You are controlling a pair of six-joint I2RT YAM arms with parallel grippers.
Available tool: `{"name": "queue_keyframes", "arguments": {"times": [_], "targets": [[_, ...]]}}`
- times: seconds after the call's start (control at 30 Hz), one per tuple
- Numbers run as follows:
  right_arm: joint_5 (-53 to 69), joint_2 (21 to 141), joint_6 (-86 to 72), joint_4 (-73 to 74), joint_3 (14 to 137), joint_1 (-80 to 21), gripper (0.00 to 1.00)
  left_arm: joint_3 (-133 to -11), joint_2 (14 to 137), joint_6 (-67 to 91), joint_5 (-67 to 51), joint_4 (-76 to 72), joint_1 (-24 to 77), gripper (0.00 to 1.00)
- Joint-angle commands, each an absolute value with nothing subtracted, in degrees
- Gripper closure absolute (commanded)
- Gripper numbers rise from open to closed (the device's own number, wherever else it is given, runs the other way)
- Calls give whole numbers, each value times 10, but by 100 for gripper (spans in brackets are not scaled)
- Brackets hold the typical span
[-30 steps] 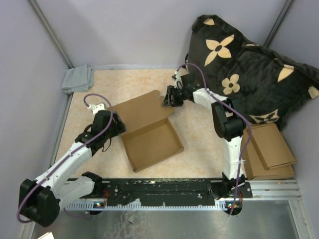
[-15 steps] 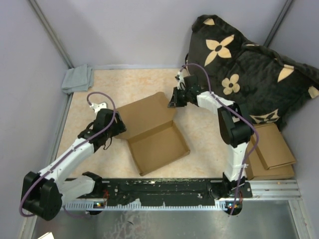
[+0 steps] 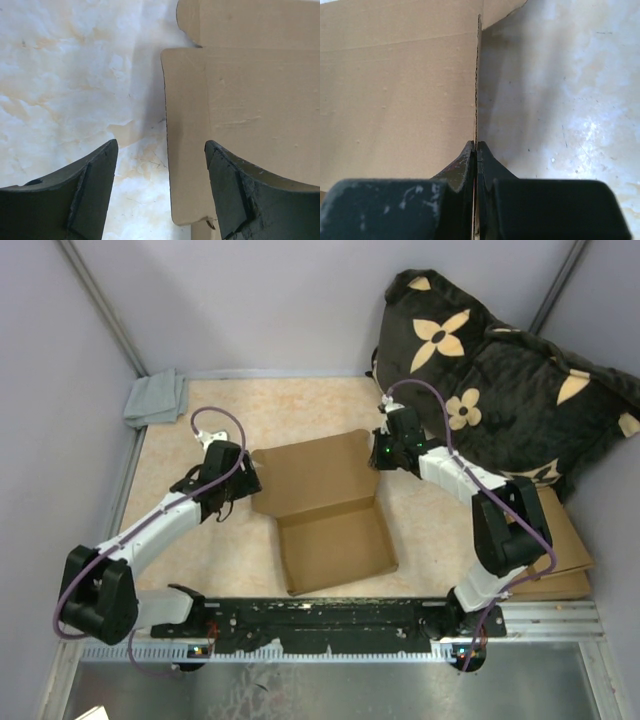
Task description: Fold the paper box
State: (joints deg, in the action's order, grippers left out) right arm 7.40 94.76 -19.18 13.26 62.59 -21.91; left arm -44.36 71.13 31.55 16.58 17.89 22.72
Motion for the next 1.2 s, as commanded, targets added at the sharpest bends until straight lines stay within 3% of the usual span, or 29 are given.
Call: {"name": "queue_keyframes", "arguments": {"times": [0.0, 0.47, 0.8, 0.93, 1.17], "targets": [[44, 901, -190, 105, 615, -219, 100, -472, 755, 303, 120, 169, 225, 24], [89, 861, -191, 78, 579, -219, 100, -536, 859, 279, 100, 129, 225, 27], [87, 847, -189, 72, 557, -219, 100, -576, 895, 274, 61, 133, 225, 38], [92, 845, -192, 69, 558, -219, 100, -572, 892, 267, 57, 126, 225, 47], [100, 843, -190, 71, 560, -219, 99, -588, 913, 246, 33, 139, 225, 74]]}}
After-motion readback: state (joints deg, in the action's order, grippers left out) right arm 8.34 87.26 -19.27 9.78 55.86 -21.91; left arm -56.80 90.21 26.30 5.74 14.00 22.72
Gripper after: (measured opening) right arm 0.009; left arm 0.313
